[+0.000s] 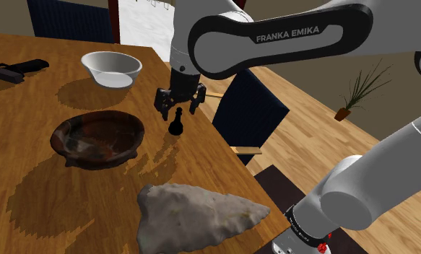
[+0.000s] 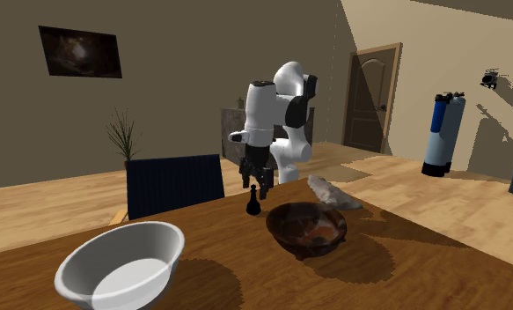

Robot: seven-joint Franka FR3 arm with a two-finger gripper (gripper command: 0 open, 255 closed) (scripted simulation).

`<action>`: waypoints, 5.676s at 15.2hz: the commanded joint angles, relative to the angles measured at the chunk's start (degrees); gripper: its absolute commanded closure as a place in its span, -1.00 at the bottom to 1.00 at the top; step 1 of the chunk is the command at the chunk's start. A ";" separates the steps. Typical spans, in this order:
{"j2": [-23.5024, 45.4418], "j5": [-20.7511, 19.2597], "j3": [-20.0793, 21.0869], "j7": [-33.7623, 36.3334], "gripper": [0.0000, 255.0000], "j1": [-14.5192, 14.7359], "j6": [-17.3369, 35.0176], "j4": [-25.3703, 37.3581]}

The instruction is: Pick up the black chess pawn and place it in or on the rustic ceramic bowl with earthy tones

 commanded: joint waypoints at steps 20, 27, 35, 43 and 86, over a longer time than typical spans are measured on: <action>-1.70 0.78 -0.50 -1.04 1.00 -0.08 -7.62 6.12; -2.07 0.92 -0.75 -1.46 1.00 -0.19 -12.98 11.15; -1.66 0.73 -0.86 -1.67 1.00 -0.33 -19.16 17.71; -0.50 0.25 -0.76 -1.61 1.00 -0.42 -24.87 24.47; 30.11 -16.58 10.37 25.85 -1.00 17.28 -25.70 48.76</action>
